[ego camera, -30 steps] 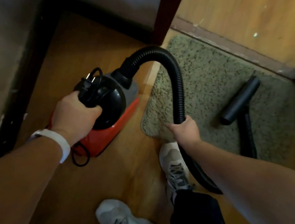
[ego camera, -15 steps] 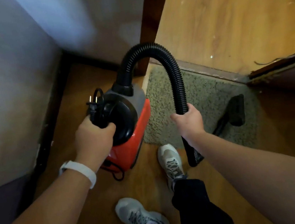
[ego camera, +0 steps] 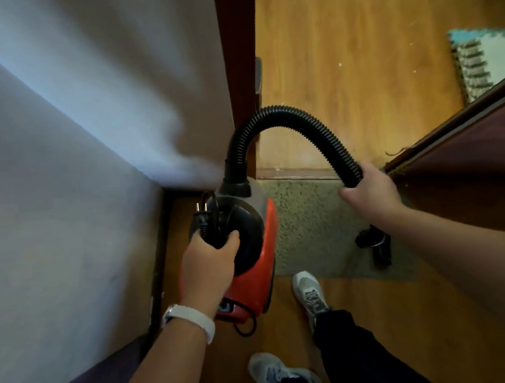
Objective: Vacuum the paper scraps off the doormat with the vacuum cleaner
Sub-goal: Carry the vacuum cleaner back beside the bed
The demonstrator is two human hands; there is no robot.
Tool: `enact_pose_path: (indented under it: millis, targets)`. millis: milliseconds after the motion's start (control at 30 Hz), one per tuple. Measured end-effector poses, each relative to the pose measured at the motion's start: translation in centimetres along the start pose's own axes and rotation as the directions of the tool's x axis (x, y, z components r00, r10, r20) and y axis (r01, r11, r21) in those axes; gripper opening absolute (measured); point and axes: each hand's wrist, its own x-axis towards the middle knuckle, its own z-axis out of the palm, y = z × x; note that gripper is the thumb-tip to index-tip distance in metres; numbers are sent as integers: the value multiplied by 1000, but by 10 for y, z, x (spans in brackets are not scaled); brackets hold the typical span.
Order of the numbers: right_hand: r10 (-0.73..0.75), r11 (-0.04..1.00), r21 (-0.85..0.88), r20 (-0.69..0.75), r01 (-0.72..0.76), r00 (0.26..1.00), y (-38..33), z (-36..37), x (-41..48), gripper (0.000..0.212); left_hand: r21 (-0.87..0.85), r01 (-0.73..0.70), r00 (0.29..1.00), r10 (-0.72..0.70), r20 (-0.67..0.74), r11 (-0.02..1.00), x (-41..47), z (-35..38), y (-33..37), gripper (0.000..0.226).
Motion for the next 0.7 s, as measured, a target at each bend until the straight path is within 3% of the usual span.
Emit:
enact_pose_path:
  millis: [233,433,700]
  targets:
    - [-99,986,125,-73,108,992,-46,-140,-18,39,47,-80,997,81,-4,996,-50,-23,103,30]
    - [-136,942,298,-87,156,987,-70,-198,-49,30,-65,-116,993,119,29,991,-87,-16,174,46]
    - [-205,824,481,-240,300,949,-98,-238,-110,29,-286,-193,975,216,50,938,-131,-16,226,10]
